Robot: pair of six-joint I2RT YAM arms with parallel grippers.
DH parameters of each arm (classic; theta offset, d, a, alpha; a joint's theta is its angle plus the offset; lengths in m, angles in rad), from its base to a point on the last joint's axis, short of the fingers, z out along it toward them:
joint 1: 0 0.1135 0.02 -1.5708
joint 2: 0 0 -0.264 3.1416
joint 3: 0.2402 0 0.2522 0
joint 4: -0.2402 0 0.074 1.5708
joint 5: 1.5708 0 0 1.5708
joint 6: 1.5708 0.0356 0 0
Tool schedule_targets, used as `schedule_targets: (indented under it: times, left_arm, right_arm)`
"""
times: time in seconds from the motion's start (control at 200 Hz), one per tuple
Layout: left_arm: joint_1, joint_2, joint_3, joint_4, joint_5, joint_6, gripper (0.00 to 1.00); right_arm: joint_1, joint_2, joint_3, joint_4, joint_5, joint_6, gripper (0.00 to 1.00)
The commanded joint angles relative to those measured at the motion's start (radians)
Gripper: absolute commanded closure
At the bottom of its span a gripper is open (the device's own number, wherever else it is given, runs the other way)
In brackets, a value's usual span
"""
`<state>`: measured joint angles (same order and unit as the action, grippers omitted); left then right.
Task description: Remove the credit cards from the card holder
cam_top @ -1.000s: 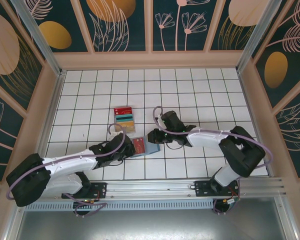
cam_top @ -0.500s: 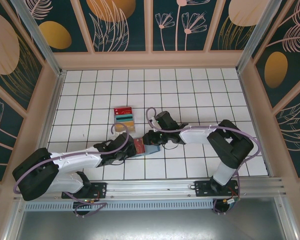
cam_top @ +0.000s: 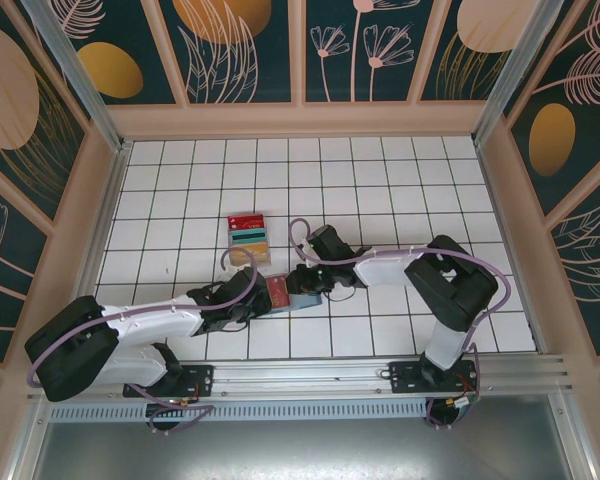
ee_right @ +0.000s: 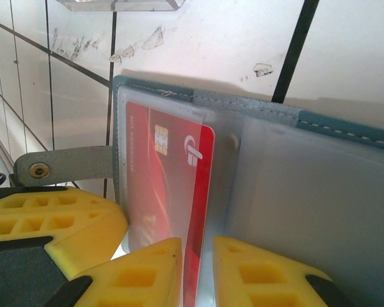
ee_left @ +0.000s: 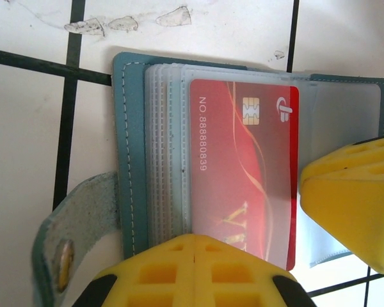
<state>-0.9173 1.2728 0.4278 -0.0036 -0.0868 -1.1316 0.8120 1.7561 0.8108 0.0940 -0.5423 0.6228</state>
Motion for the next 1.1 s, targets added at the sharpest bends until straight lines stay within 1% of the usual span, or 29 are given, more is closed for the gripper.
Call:
schedule_targets:
  times: [0.0,0.125,0.165,0.275,0.29,0.505,1.091]
  left_arm:
    - [-0.002,0.015,-0.012,0.018,0.015,-0.017,0.97]
    - [0.0,0.028,-0.007,0.022,0.021,-0.016,0.97]
    - [-0.001,0.031,-0.008,0.022,0.022,-0.017,0.97]
    - [-0.001,0.03,-0.006,0.014,0.019,-0.022,0.99]
    - [-0.002,0.03,-0.006,0.011,0.017,-0.024,1.0]
    - [0.0,0.04,-0.005,-0.07,-0.032,-0.068,1.0]
    - [0.0,0.044,-0.024,-0.081,-0.024,-0.08,1.0]
  right_arm:
    - [0.01,0.033,0.032,-0.022,-0.022,-0.017,0.81]
    - [0.013,0.041,0.037,-0.016,-0.035,-0.02,0.83]
    - [0.014,0.043,0.037,-0.014,-0.036,-0.02,0.85]
    - [0.013,0.037,0.035,-0.02,-0.029,-0.021,1.0]
    - [0.013,0.034,0.034,-0.022,-0.025,-0.021,1.0]
    - [-0.009,0.01,0.004,-0.033,-0.005,-0.024,1.0]
    - [-0.082,-0.062,-0.058,-0.066,-0.011,-0.052,1.0]
